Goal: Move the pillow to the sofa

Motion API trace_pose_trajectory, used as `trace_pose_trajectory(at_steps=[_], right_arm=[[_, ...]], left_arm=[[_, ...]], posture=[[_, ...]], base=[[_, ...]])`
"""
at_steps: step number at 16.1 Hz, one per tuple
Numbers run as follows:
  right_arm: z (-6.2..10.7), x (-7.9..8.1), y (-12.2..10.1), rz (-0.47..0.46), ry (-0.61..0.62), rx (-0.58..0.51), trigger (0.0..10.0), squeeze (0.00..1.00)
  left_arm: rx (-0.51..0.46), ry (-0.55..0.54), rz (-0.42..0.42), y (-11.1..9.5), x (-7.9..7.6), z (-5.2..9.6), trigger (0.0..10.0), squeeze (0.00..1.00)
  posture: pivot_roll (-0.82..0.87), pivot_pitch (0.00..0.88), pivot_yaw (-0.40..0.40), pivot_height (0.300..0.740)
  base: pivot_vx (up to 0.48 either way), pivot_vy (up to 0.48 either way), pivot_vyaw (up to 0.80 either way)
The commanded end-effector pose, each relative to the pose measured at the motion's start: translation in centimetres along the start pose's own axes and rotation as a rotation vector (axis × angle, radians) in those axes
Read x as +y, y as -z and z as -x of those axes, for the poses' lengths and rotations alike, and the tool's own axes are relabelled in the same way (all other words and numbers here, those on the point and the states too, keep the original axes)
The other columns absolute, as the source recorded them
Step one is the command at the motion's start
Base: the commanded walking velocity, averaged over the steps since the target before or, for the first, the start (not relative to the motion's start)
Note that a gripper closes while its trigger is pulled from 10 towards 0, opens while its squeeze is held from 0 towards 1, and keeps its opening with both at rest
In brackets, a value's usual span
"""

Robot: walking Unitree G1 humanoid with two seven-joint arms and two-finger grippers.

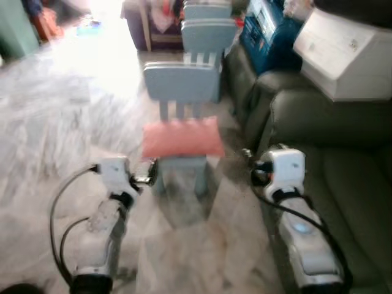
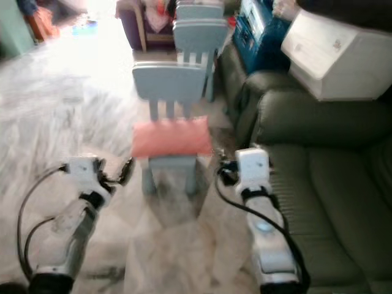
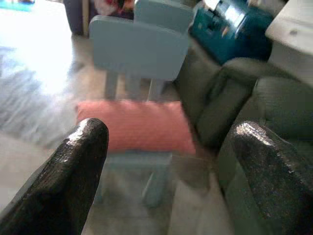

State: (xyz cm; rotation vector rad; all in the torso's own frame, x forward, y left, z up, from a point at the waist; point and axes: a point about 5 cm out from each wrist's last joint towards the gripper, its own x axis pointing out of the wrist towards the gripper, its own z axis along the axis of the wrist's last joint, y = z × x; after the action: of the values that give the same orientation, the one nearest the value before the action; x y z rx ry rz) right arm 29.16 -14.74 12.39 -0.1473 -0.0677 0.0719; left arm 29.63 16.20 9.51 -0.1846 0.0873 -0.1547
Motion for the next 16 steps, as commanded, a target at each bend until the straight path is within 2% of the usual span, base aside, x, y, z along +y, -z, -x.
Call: trace_pose_trajectory(at_steps=[1, 16], right_arm=[[-0.13, 0.75, -0.54, -0.012, -0.023, -0.02, 10.0, 0.0], [-0.12, 0.81, -0.57, -0.003, -0.037, -0.022, 10.0, 0.0]], left_arm=[[-0.004, -0.028, -0.011, -0.36, 1.12, 0.31, 10.0, 0.0], [-0.01, -0.011, -0.016, -0.23, 0.84, 0.49, 10.0, 0.0]], posture=[[-0.09, 0.093, -0.027, 0.74], [-0.09, 0.095, -0.034, 0.74]], base=[[0.48, 0.0, 0.0], [0.48, 0.0, 0.0]])
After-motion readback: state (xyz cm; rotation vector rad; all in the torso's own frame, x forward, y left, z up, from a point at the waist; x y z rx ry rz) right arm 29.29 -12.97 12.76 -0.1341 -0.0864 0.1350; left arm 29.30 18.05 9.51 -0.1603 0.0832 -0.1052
